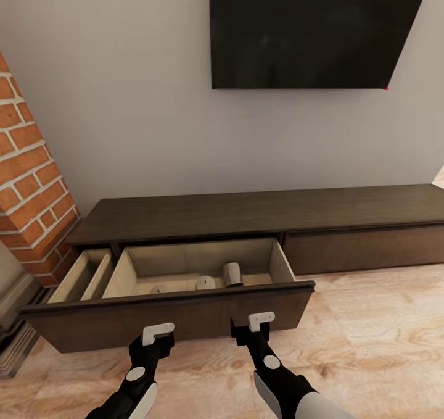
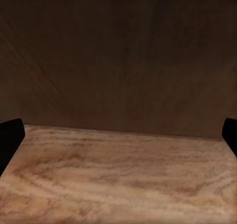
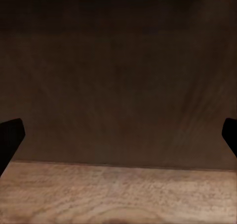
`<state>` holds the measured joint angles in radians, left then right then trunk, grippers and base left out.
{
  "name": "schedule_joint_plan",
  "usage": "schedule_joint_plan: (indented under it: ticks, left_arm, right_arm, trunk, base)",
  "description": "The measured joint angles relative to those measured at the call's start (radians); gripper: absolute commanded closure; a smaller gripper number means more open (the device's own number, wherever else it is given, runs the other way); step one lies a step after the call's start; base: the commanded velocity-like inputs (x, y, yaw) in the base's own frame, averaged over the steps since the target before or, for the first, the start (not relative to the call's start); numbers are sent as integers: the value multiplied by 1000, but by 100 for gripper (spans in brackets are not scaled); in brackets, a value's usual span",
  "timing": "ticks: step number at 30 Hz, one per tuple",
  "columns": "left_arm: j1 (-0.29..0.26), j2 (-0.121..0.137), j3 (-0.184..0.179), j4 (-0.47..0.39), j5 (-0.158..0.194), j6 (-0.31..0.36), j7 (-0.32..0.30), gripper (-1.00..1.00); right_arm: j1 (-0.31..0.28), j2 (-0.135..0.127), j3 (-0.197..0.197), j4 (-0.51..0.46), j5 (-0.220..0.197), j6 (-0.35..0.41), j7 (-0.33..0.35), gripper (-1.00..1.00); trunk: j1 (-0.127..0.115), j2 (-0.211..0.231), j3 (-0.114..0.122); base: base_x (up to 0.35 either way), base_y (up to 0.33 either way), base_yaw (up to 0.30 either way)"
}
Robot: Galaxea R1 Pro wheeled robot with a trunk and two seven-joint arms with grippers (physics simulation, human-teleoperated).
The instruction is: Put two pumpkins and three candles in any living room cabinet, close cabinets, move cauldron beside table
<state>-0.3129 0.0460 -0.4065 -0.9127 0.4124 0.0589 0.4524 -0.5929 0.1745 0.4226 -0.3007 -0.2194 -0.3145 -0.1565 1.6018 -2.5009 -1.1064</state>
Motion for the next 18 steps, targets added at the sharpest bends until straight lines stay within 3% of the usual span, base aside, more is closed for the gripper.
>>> schedule_joint_plan:
  ticks: [9, 18]
  left_arm:
    - [0, 0, 0, 0, 0, 1, 3, -100]
    - [0, 0, 0, 0, -1, -29, 3, -100]
  right_arm:
    - [1, 0, -3, 0, -2, 0, 1, -100]
    - [0, 0, -2, 0, -2, 1, 4, -100]
  trunk:
    - [0, 0, 0]
    - [0, 0, 0]
  base:
    - [255, 0, 0]
    - [66, 0, 0]
